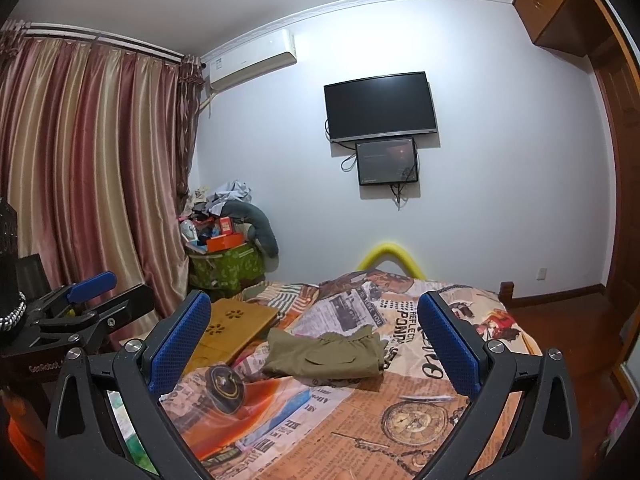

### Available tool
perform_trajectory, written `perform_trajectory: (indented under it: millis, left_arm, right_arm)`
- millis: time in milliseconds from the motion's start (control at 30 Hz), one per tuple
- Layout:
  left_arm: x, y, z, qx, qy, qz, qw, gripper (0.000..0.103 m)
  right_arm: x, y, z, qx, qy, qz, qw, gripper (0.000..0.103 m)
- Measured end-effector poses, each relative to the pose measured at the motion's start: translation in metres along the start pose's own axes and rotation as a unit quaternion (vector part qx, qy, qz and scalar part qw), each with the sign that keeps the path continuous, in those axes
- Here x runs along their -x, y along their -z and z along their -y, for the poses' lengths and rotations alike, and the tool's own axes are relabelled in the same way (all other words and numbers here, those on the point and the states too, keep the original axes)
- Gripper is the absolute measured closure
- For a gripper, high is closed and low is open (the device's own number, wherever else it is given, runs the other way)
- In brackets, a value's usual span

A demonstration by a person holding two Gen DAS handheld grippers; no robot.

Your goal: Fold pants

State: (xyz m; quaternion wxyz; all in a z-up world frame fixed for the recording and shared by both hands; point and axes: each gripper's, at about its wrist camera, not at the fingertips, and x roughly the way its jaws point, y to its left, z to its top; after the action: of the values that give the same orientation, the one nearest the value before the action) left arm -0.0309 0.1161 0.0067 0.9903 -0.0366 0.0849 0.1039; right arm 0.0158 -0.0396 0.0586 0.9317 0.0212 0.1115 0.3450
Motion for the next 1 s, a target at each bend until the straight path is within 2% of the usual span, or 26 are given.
perform_trajectory:
  millis: [433,1000]
  left_arm:
    - [-0.0041,-0.0008,0.0014,0.001,0.009,-0.011,0.9999,0.0]
    - [-0.001,0.0009,0.0052,-0.015,0.011,-0.004,0.9998,0.0]
  right_arm:
    - [0.0013,0.0006,0.0036,-0.005,0.002,0.0,1.0,0.0]
    - [0.0006,0.0014,0.0029,-0.006,0.002,-0.003,1.0,0.0]
